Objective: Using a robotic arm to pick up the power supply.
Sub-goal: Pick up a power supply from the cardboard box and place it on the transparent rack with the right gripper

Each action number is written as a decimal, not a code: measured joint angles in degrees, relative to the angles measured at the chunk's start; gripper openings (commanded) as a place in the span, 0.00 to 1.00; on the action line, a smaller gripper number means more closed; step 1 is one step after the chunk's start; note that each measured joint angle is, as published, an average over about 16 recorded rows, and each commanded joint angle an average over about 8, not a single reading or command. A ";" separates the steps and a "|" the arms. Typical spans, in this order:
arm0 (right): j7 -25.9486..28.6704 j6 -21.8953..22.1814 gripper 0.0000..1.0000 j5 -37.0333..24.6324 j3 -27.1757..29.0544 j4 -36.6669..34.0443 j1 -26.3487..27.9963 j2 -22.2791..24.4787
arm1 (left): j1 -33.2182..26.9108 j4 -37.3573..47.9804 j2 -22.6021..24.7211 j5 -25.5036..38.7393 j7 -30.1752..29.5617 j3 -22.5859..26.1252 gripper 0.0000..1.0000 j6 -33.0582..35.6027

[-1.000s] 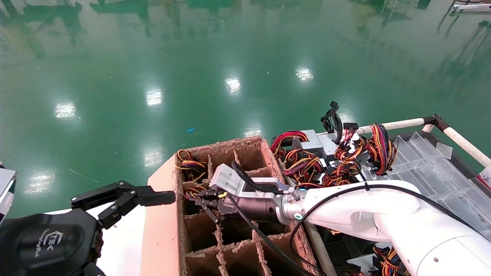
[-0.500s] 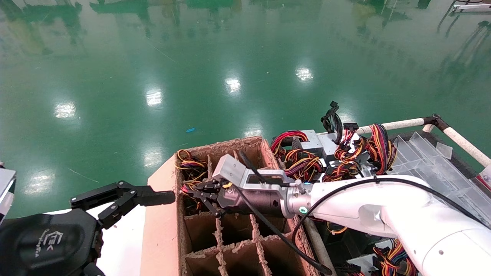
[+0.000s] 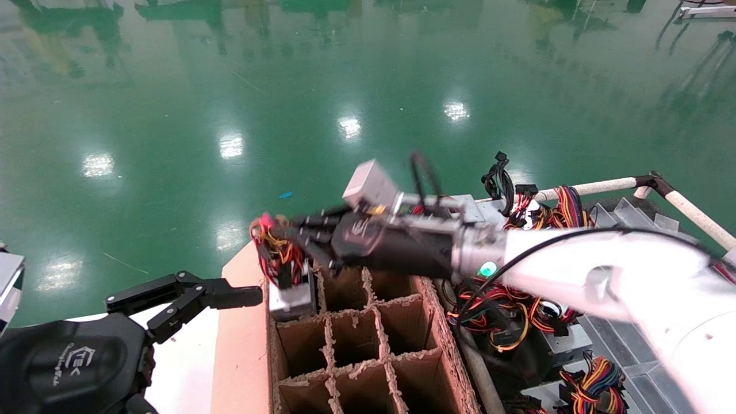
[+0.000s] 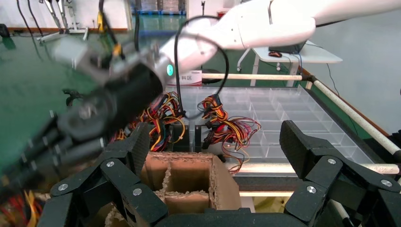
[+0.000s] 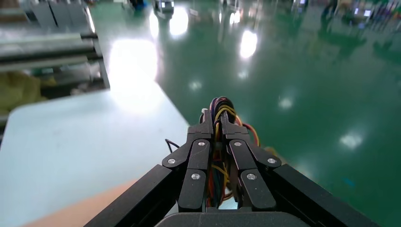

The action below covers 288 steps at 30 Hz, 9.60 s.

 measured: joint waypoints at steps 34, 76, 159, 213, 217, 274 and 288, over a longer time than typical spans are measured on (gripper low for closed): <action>6.09 -17.16 0.00 0.72 -1.47 11.86 19.02 31.77 | -0.01 0.00 -0.01 -0.01 0.01 0.02 1.00 -0.01; 0.55 -15.27 0.00 -2.97 -7.55 5.42 12.77 48.18 | -0.01 0.00 -0.02 -0.03 0.02 0.04 1.00 -0.02; -8.77 -11.61 0.00 30.78 13.18 -9.19 -25.80 37.51 | -0.02 0.00 -0.03 -0.06 0.04 0.09 1.00 -0.04; -9.01 -13.18 0.00 23.86 8.50 -9.25 -18.66 38.65 | -0.03 0.00 -0.05 -0.08 0.06 0.12 1.00 -0.05; -9.00 -13.01 0.00 23.34 8.15 -9.41 -17.96 38.99 | -0.03 0.00 -0.05 -0.08 0.06 0.12 1.00 -0.05; -8.67 -16.78 0.00 35.90 15.16 -2.62 -40.31 45.62 | -0.04 0.00 -0.06 -0.10 0.08 0.15 1.00 -0.06; -10.35 -17.21 0.00 43.84 19.68 -1.40 -52.68 46.53 | -0.04 0.00 -0.06 -0.11 0.08 0.16 1.00 -0.06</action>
